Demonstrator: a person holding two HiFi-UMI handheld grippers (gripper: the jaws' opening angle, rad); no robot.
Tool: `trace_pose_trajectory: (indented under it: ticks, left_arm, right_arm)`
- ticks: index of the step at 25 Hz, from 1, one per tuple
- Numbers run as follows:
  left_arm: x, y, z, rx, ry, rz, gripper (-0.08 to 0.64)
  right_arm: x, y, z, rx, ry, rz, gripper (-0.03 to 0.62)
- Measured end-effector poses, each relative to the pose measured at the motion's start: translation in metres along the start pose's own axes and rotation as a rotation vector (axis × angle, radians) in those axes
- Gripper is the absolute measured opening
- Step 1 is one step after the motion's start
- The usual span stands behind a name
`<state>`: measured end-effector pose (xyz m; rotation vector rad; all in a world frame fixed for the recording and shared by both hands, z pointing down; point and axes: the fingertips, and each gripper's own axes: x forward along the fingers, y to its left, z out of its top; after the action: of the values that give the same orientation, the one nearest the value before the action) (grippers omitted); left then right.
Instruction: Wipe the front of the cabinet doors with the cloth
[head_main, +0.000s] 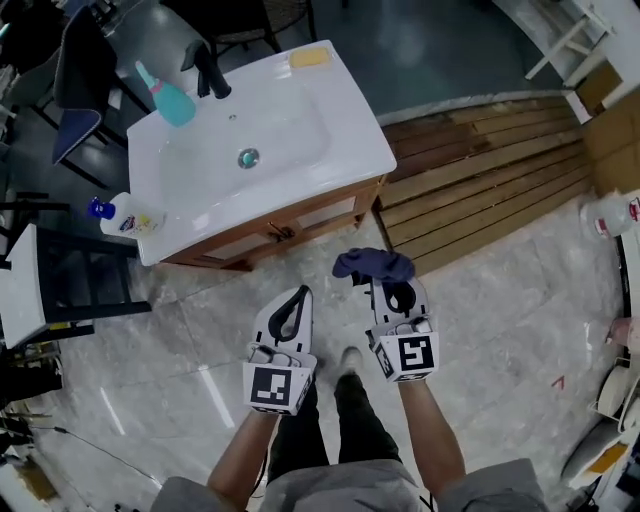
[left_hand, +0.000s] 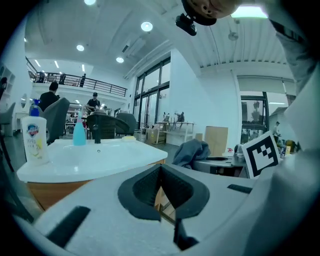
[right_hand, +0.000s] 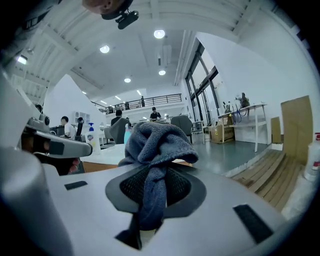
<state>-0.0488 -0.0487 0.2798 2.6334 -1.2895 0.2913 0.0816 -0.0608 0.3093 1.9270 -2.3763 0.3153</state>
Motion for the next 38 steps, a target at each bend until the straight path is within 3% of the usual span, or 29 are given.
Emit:
trace_pose_trajectory:
  ticks: [9,15,21,38]
  left_arm:
    - [-0.051,-0.047,0.117,0.101,-0.091,-0.052,0.008]
    - [-0.081,-0.072,0.169,0.148,-0.137,-0.073,0.008]
    - [-0.101,-0.085,0.199,0.174,-0.173,-0.085,0.008]
    - [-0.113,-0.087,0.212,0.180,-0.211,-0.082,0.008]
  right_arm:
    - [-0.069,0.029,0.132,-0.024,-0.088,0.036,0.063]
    - [-0.103,0.047,0.190,-0.009,-0.154,0.051,0.063]
    - [-0.120,0.059,0.214,-0.011,-0.190,0.056,0.061]
    - [-0.132,0.067,0.232,-0.021,-0.232,0.051,0.063]
